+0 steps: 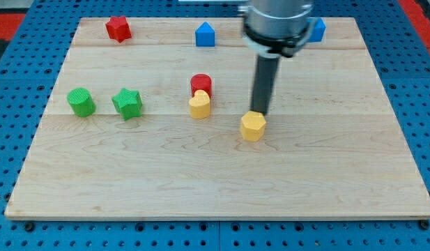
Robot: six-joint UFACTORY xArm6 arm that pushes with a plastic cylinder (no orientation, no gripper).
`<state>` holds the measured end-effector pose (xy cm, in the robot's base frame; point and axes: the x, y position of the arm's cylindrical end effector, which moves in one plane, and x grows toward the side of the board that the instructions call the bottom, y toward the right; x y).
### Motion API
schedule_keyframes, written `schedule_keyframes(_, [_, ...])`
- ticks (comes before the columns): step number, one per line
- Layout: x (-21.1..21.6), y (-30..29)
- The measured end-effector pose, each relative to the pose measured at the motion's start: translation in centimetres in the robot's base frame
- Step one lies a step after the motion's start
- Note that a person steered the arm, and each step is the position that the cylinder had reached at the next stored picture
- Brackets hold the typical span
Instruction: Separate yellow heart from red circle
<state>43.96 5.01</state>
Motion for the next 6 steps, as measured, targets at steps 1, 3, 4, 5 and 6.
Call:
schedule_keyframes(1, [0.0, -4.8])
schedule_keyframes(3, [-1.4, -12.0])
schedule_keyframes(4, [-3.6, -11.7])
schedule_keyframes(5, [-6.2, -11.7])
schedule_keyframes(6, [-5.1, -15.3])
